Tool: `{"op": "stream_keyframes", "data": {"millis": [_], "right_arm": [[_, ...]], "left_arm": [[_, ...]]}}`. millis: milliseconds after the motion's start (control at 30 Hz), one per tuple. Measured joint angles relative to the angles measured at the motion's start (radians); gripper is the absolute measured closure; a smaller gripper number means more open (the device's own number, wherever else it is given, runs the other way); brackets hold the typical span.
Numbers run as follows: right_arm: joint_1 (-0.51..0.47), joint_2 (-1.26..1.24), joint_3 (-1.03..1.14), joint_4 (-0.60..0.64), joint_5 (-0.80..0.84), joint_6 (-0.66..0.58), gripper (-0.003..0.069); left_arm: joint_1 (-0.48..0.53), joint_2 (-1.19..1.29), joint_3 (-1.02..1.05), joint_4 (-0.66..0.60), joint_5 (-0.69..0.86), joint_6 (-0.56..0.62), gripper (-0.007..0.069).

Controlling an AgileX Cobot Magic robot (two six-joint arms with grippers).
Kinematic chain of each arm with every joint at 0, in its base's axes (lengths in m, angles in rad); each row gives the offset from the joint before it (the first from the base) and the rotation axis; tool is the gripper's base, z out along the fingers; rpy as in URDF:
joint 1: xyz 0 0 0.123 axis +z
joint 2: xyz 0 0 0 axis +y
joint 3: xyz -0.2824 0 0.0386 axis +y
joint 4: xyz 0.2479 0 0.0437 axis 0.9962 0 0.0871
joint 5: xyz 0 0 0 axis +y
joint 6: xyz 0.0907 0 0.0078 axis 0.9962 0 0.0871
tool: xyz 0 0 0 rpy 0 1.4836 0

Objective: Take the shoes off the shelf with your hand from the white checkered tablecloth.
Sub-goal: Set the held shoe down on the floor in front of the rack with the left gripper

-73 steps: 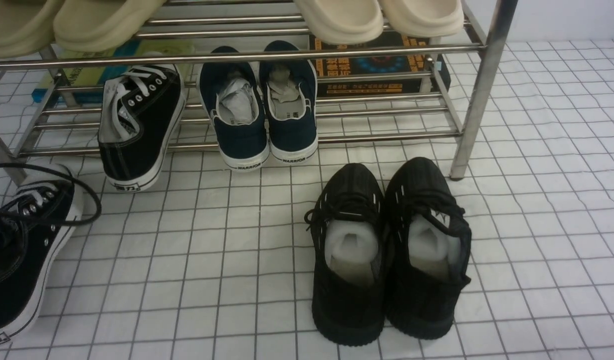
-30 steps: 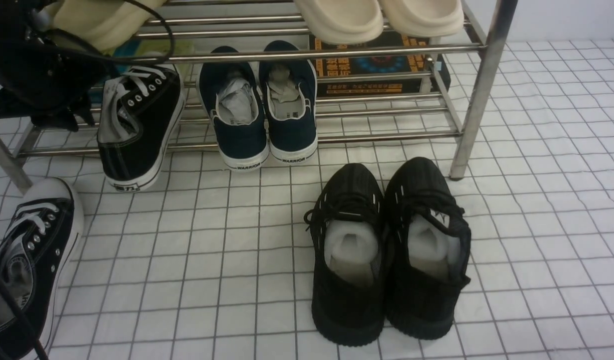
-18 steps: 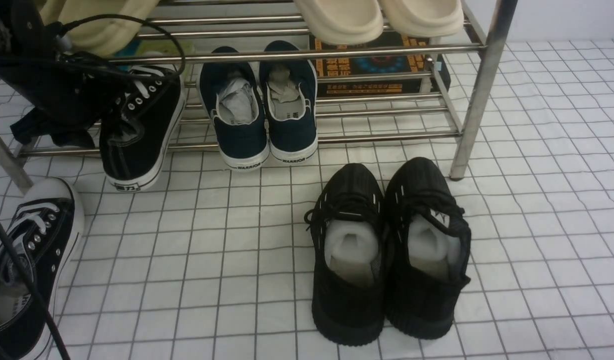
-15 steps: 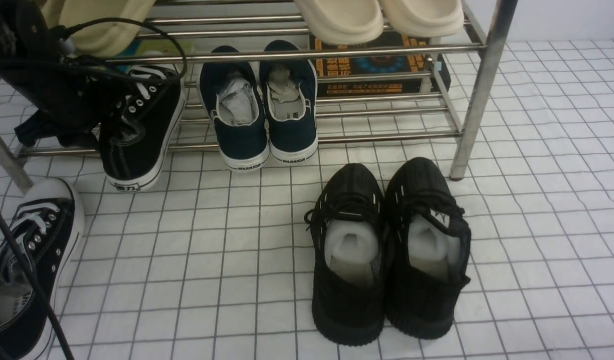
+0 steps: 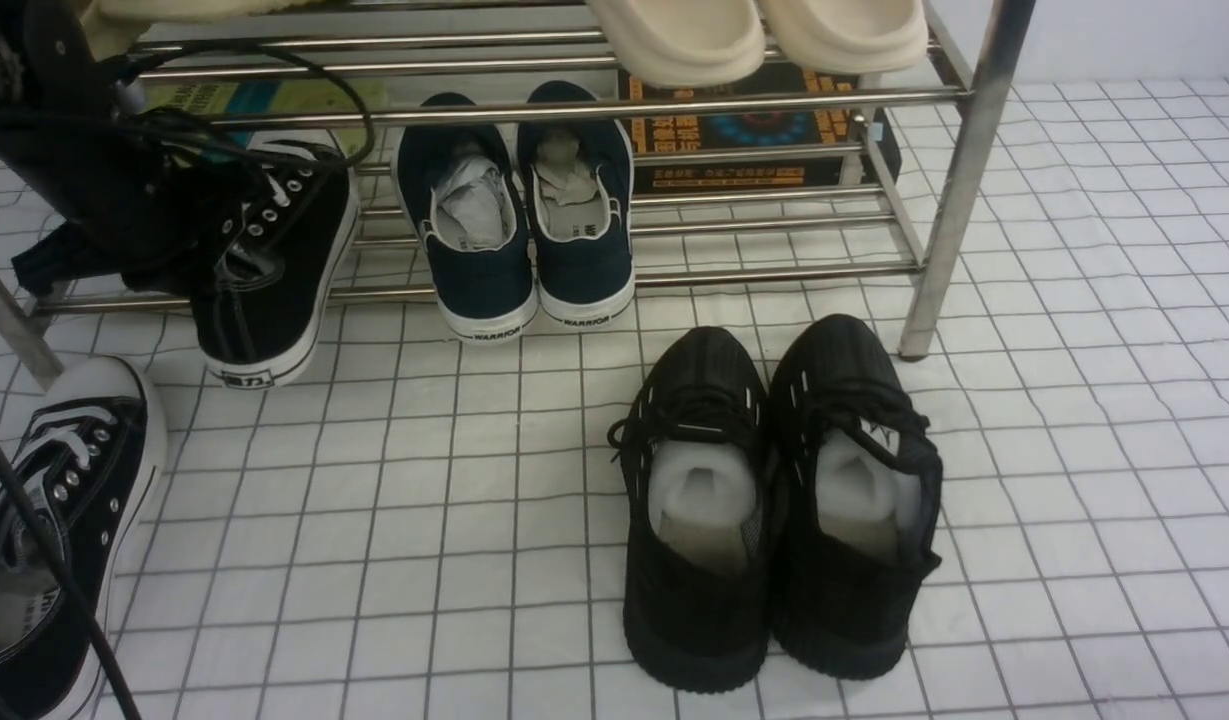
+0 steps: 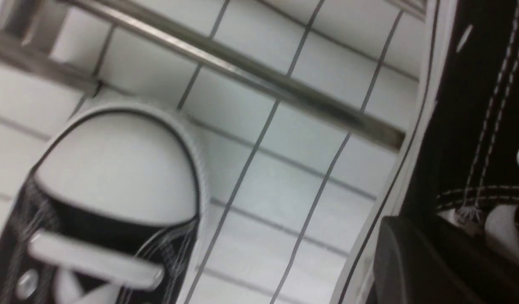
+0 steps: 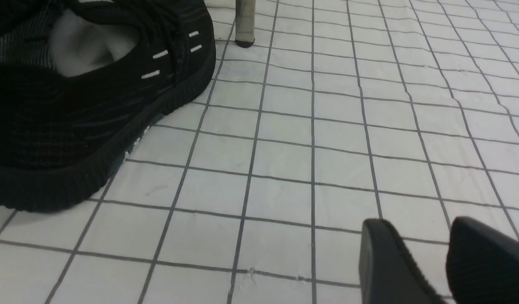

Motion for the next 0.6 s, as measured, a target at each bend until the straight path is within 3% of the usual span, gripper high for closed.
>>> {"op": "stream_keyframes", "data": {"millis": [433, 600], "right_arm": [[0.000, 0.000, 0.000, -0.001, 0.000, 0.000, 0.0420], [0.000, 0.000, 0.000, -0.002, 0.000, 0.000, 0.0420]], "left_arm": [[0.000, -0.199, 0.017, 0.037, 0.297, 0.074, 0.0596], [0.000, -0.280, 0.117, 0.044, 0.316, 0.086, 0.0596]]}}
